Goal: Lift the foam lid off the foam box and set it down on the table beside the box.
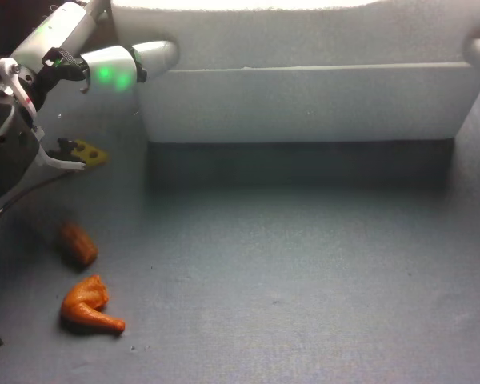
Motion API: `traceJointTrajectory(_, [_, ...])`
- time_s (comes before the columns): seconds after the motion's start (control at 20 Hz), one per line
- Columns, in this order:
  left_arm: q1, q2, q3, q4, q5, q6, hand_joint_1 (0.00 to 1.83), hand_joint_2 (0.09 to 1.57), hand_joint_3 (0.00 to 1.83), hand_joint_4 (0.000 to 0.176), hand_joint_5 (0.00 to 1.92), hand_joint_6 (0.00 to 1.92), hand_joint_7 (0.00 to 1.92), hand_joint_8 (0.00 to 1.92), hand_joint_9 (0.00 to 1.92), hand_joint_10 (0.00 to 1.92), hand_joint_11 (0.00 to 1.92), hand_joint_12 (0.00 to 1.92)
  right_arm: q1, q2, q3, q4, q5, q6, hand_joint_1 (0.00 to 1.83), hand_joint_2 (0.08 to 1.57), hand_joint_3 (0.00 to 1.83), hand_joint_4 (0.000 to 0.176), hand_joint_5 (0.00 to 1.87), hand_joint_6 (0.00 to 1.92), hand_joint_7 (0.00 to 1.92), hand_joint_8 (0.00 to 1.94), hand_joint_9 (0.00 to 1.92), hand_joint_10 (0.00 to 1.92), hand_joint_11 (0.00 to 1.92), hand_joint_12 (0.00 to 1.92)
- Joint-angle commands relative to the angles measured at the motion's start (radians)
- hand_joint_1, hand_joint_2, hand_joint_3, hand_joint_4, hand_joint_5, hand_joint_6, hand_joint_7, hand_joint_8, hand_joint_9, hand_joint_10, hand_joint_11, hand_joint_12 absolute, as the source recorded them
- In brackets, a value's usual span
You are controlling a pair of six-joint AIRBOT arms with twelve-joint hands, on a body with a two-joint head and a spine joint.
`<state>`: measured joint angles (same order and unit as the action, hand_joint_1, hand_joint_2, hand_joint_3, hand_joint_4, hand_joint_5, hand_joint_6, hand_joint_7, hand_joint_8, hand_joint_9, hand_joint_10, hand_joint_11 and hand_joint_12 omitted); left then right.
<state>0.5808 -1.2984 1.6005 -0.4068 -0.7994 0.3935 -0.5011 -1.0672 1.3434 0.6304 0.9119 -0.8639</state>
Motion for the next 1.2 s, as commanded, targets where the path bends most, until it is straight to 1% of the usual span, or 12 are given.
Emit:
traceJointTrajectory(0.0, [-0.004, 0.008, -0.006, 0.036, -0.148, -0.014, 0.51, 1.01, 0.00, 0.004, 0.14, 0.01, 0.00, 0.00, 0.00, 0.00, 0.00, 0.33, 0.007, 0.013, -0.008, -0.054, 0.140, 0.013, 0.52, 1.18, 0.01, 0.000, 0.22, 0.09, 0.13, 0.04, 0.06, 0.03, 0.00, 0.00])
traceJointTrajectory(0.15, [0.004, 0.013, -0.020, 0.046, -0.181, -0.025, 0.53, 1.01, 0.00, 0.003, 0.16, 0.00, 0.00, 0.00, 0.00, 0.00, 0.00, 0.05, -0.005, 0.014, -0.019, -0.063, 0.161, 0.025, 0.54, 1.18, 0.01, 0.000, 0.23, 0.10, 0.16, 0.04, 0.09, 0.04, 0.00, 0.00])
traceJointTrajectory(0.2, [0.006, 0.015, -0.025, 0.048, -0.188, -0.025, 0.51, 1.00, 0.00, 0.002, 0.16, 0.00, 0.00, 0.00, 0.00, 0.00, 0.01, 0.01, -0.014, 0.016, -0.025, -0.064, 0.174, 0.034, 0.52, 1.19, 0.01, 0.000, 0.25, 0.21, 0.24, 0.05, 0.13, 0.19, 0.00, 0.47])
traceJointTrajectory(0.3, [0.014, 0.019, -0.035, 0.048, -0.205, -0.027, 0.50, 1.01, 0.00, 0.003, 0.15, 0.00, 0.00, 0.00, 0.00, 0.00, 0.00, 0.00, -0.026, 0.022, -0.036, -0.067, 0.194, 0.042, 0.51, 1.19, 0.00, 0.000, 0.19, 0.21, 0.20, 0.02, 0.07, 0.22, 0.00, 0.52])
traceJointTrajectory(0.45, [0.017, 0.022, -0.040, 0.051, -0.217, -0.029, 0.52, 1.02, 0.00, 0.007, 0.17, 0.01, 0.00, 0.00, 0.00, 0.00, 0.02, 0.01, -0.035, 0.023, -0.040, -0.068, 0.201, 0.050, 0.52, 1.19, 0.00, 0.000, 0.09, 0.55, 0.18, 0.01, 0.00, 0.24, 0.00, 0.02])
traceJointTrajectory(0.7, [0.018, 0.034, -0.058, 0.066, -0.245, -0.032, 0.57, 1.02, 0.00, 0.014, 0.18, 0.01, 0.00, 0.00, 0.00, 0.00, 0.00, 0.00, -0.036, 0.032, -0.059, -0.097, 0.227, 0.057, 0.55, 1.20, 0.00, 0.000, 0.00, 0.79, 0.27, 0.02, 0.00, 0.43, 0.00, 0.17])
traceJointTrajectory(0.75, [0.018, 0.043, -0.068, 0.072, -0.255, -0.030, 0.59, 1.01, 0.00, 0.000, 0.18, 0.01, 0.00, 0.00, 0.00, 0.00, 0.00, 0.00, -0.036, 0.045, -0.072, -0.106, 0.238, 0.057, 0.52, 1.19, 0.00, 0.000, 0.00, 0.69, 0.14, 0.01, 0.00, 0.17, 0.00, 0.03])
traceJointTrajectory(0.8, [0.018, 0.052, -0.079, 0.077, -0.263, -0.025, 0.60, 1.01, 0.00, 0.000, 0.19, 0.01, 0.00, 0.00, 0.00, 0.00, 0.01, 0.00, -0.036, 0.056, -0.083, -0.113, 0.247, 0.057, 0.50, 1.21, 0.00, 0.000, 0.00, 0.97, 0.30, 0.27, 0.00, 0.96, 0.00, 1.22])
traceJointTrajectory(0.85, [0.018, 0.066, -0.095, 0.083, -0.276, -0.016, 0.58, 1.01, 0.00, 0.002, 0.19, 0.01, 0.00, 0.00, 0.00, 0.00, 0.00, 0.00, -0.036, 0.067, -0.096, -0.121, 0.258, 0.056, 0.52, 1.22, 0.00, 0.000, 0.00, 1.05, 0.09, 0.93, 0.00, 1.33, 0.00, 1.91])
traceJointTrajectory(0.9, [0.019, 0.077, -0.108, 0.089, -0.286, -0.009, 0.56, 1.00, 0.00, 0.010, 0.19, 0.01, 0.00, 0.00, 0.00, 0.00, 0.00, 0.00, -0.035, 0.076, -0.107, -0.128, 0.265, 0.053, 0.49, 1.20, 0.00, 0.000, 0.00, 0.55, 0.01, 0.46, 0.00, 0.53, 0.00, 1.36])
traceJointTrajectory(1.05, [0.029, 0.105, -0.141, 0.106, -0.318, -0.003, 0.53, 1.00, 0.00, 0.012, 0.20, 0.01, 0.00, 0.00, 0.00, 0.00, 0.00, 0.00, -0.033, 0.108, -0.143, -0.151, 0.287, 0.038, 0.63, 1.21, 0.00, 0.000, 0.00, 0.63, 0.08, 0.62, 0.00, 1.01, 0.00, 1.73])
traceJointTrajectory(1.15, [0.039, 0.128, -0.172, 0.115, -0.344, 0.009, 0.56, 1.04, 0.01, 0.000, 0.18, 0.00, 0.00, 0.00, 0.00, 0.00, 0.00, 0.00, -0.035, 0.133, -0.173, -0.172, 0.311, 0.029, 0.63, 1.20, 0.00, 0.000, 0.00, 0.65, 0.04, 0.67, 0.00, 0.96, 0.00, 1.73])
